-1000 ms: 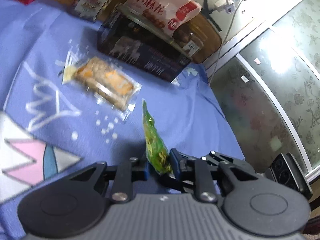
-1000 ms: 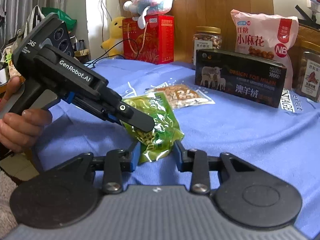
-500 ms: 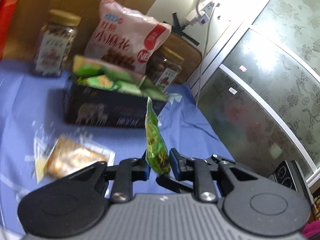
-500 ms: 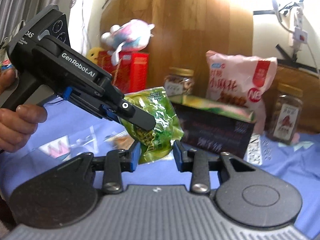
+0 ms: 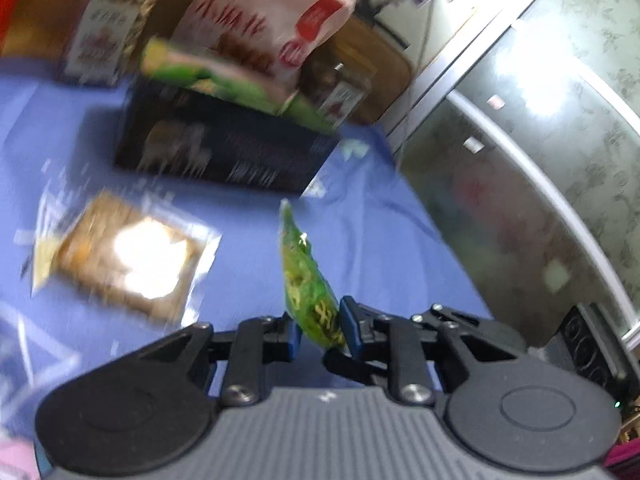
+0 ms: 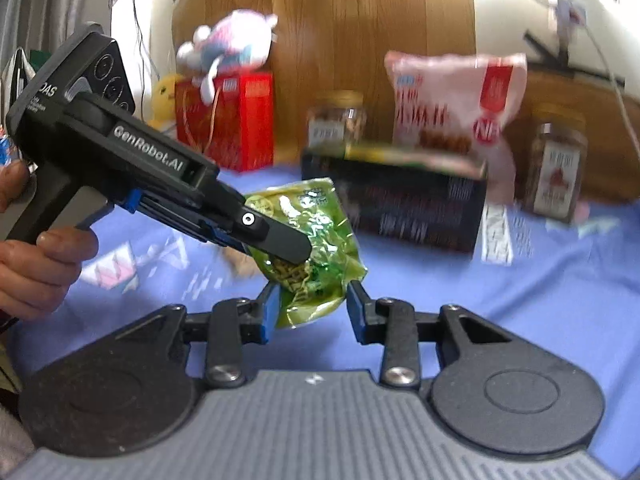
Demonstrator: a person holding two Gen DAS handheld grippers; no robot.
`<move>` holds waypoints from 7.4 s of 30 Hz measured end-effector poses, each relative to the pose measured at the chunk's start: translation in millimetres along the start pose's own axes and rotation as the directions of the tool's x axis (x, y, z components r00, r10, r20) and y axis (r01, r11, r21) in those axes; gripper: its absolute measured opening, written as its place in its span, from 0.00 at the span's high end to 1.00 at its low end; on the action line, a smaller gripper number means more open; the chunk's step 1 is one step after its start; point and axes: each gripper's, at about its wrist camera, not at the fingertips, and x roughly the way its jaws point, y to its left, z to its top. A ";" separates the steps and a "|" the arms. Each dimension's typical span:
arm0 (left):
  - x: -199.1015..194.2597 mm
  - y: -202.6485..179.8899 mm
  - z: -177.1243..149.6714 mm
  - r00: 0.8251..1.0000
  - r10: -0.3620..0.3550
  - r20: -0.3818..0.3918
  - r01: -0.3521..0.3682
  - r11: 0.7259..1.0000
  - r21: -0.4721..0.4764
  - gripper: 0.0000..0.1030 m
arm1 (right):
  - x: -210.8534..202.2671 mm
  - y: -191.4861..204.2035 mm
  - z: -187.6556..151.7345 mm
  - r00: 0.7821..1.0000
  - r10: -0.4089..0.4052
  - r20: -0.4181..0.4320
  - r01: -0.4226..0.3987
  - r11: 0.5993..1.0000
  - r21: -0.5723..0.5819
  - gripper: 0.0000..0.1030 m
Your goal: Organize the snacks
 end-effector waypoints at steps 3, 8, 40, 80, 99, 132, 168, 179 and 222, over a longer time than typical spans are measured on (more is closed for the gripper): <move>0.9 9.1 -16.4 0.999 0.045 -0.025 -0.046 0.998 -0.030 0.80 | 4.5 8.3 -6.4 0.998 -0.010 -0.063 0.009 1.000 -0.012 0.61; -10.8 16.5 -27.6 0.998 0.062 -0.006 -0.063 0.996 -0.062 0.77 | 10.2 19.6 -13.3 0.994 -0.024 -0.108 0.021 0.999 -0.028 0.46; -20.4 31.5 -46.8 0.994 -0.005 0.107 0.019 0.991 -0.129 0.70 | 5.8 19.0 -20.6 0.997 -0.009 -0.082 0.008 1.000 -0.009 0.37; -18.7 31.7 -47.0 0.993 -0.020 0.113 0.034 0.992 -0.123 0.65 | 5.1 15.9 -22.0 0.996 0.032 -0.083 -0.031 0.999 0.017 0.28; -19.1 21.9 -49.7 0.993 0.008 0.116 0.000 0.998 -0.068 0.60 | 6.1 22.0 -22.7 0.997 0.009 -0.080 -0.009 1.000 -0.006 0.29; -29.1 -19.9 66.8 0.986 0.029 0.163 -0.044 0.995 0.088 0.81 | 22.9 2.9 57.5 0.994 0.024 0.111 -0.007 0.989 -0.145 0.67; -10.8 51.4 21.0 0.978 0.193 0.082 -0.184 0.978 -0.102 0.44 | 81.5 -4.6 28.4 0.978 0.126 -0.163 -0.121 0.992 0.041 0.37; -15.1 38.3 -2.3 0.989 0.112 0.094 -0.093 0.978 -0.188 0.47 | 39.7 15.1 1.9 0.984 0.095 -0.152 -0.101 0.994 -0.029 0.15; -40.4 -10.8 33.0 0.965 0.088 0.247 -0.103 0.993 0.049 0.87 | 36.2 -14.0 17.9 1.000 -0.001 -0.030 0.004 0.995 0.102 0.66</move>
